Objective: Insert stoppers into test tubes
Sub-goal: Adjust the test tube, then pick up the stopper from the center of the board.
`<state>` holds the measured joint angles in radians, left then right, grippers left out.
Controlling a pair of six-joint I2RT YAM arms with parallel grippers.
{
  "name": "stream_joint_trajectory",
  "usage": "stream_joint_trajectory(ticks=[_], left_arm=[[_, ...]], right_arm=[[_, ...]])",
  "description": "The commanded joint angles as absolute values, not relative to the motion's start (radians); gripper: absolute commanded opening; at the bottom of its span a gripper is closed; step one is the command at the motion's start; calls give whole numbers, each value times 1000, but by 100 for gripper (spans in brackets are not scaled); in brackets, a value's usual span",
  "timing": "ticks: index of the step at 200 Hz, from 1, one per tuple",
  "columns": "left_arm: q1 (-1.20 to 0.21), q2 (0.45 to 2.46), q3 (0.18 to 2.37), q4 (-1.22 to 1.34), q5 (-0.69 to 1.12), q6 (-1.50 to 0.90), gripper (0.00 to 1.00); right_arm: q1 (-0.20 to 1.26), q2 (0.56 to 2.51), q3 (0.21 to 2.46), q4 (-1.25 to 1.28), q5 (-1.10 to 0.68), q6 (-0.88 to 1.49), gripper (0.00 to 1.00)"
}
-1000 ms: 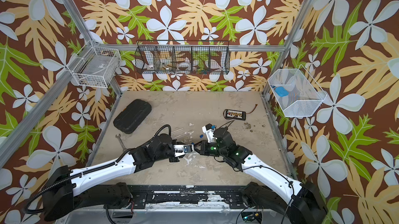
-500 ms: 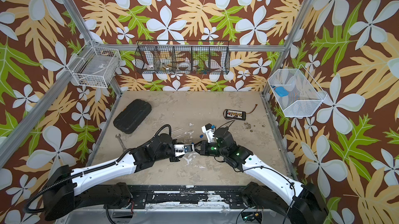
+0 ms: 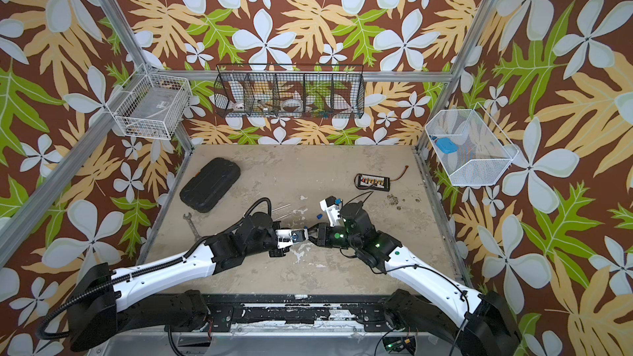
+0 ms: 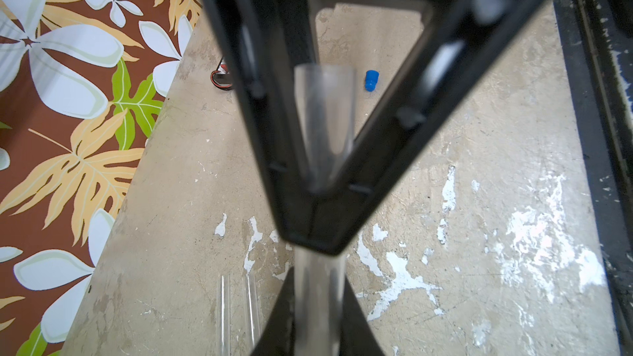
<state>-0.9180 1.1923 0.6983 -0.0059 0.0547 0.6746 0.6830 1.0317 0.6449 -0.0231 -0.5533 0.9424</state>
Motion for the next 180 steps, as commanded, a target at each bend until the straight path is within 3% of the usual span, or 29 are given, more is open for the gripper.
stream_joint_trajectory(ticks=[1, 20, 45, 65, 93, 135, 180], left_arm=[[-919, 1187, 696, -20, 76, 672, 5], [-919, 1188, 703, -23, 63, 648, 3], [-919, 1197, 720, -41, 5, 616, 0], [-908, 1214, 733, -74, -13, 595, 0], [-840, 1239, 758, -133, 10, 571, 0], [-691, 1219, 762, -140, 60, 490, 0], [-520, 1214, 772, -133, 120, 480, 0]], right_arm=[[685, 1023, 663, -15, -538, 929, 51], [681, 1005, 695, -65, -492, 886, 65], [628, 966, 715, -112, -457, 834, 73], [572, 932, 721, -174, -385, 752, 73], [565, 912, 767, -286, -155, 549, 73], [552, 950, 815, -262, 88, 326, 71], [504, 1095, 861, -117, 27, -10, 68]])
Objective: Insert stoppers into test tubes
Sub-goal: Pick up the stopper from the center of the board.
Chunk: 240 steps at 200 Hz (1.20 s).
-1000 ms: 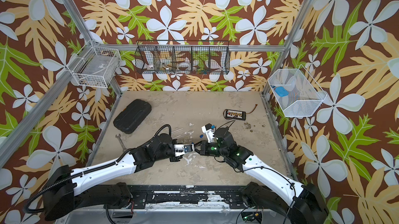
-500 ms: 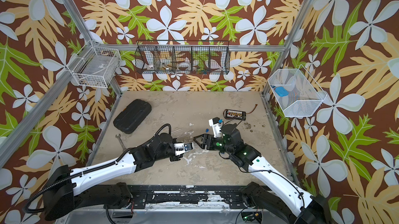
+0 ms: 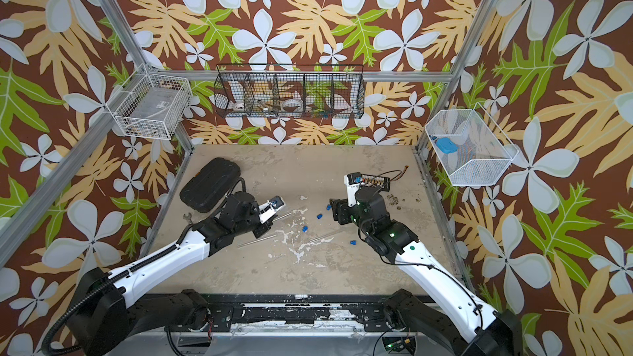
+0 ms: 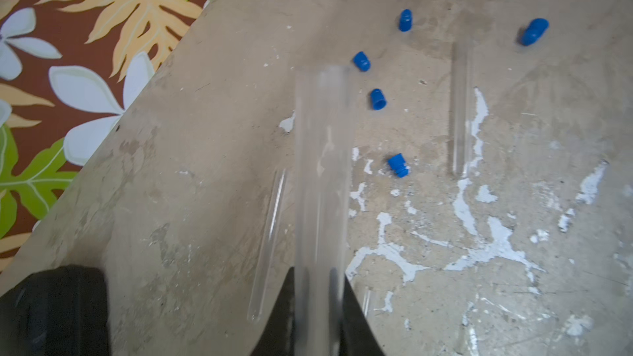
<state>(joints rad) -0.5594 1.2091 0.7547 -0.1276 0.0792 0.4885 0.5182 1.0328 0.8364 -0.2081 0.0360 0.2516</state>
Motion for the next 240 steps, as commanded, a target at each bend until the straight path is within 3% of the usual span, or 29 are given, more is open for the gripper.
stream_joint_trajectory(ticks=[1, 53, 72, 128, 240], left_arm=[[-518, 1215, 772, -135, 120, 482, 0], [-422, 1206, 772, -96, 193, 491, 0], [-380, 1197, 734, -45, 230, 481, 0], [-283, 1172, 717, 10, 243, 450, 0], [-274, 1127, 693, 30, 198, 468, 0]], right_arm=[[504, 1100, 862, -115, 24, -20, 68], [503, 1238, 879, -200, -328, -779, 64], [503, 1309, 908, -271, -377, -987, 64], [525, 1595, 1096, -430, -322, -1175, 55], [610, 1833, 1213, -457, -322, -1294, 45]])
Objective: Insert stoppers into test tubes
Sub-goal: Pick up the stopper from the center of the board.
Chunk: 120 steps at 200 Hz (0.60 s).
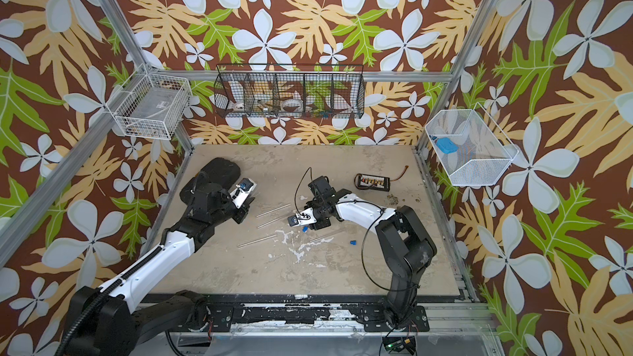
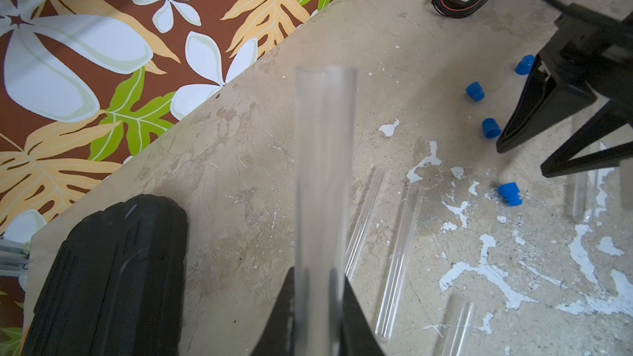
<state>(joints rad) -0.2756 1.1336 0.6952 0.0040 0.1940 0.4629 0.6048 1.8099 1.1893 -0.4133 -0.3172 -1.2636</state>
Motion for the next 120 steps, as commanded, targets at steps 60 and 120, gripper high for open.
stream_joint_trajectory(ticks=[60, 120], left_arm=[[-273, 1109, 695, 26, 215, 469, 0], [-274, 1096, 695, 26, 216, 472, 0]], right_arm=[[634, 1880, 1219, -471, -279, -1299, 44], [649, 1904, 1229, -464, -247, -1301, 46]])
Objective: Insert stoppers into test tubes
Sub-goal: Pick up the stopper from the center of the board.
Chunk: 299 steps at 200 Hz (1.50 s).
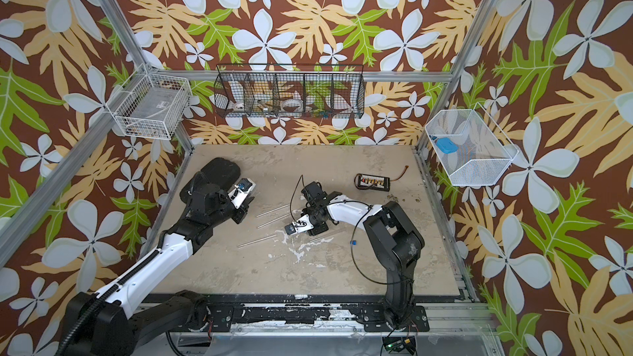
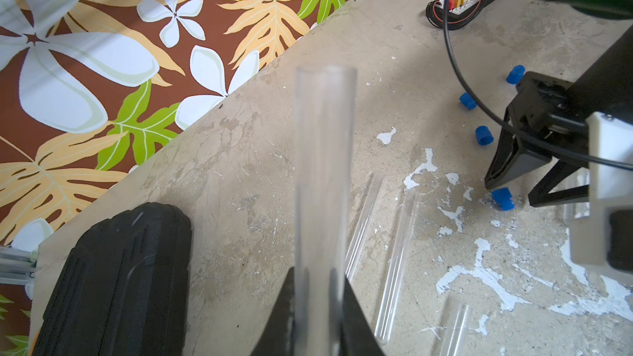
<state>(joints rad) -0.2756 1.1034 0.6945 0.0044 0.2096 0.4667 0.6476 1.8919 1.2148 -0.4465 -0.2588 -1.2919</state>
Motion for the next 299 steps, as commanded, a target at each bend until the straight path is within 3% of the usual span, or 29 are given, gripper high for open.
stream_joint_trajectory(ticks=[1, 188, 299], left_arm=[[-274, 1097, 695, 27, 216, 472, 0], [-272, 1085, 687, 39, 214, 476, 0], [-273, 1085, 683, 44, 218, 480, 0]], right_arm=[[650, 1905, 1230, -464, -247, -1300, 46], [652, 1960, 1300, -578, -249, -1273, 34], [653, 1983, 1331, -633, -270, -1220, 33]])
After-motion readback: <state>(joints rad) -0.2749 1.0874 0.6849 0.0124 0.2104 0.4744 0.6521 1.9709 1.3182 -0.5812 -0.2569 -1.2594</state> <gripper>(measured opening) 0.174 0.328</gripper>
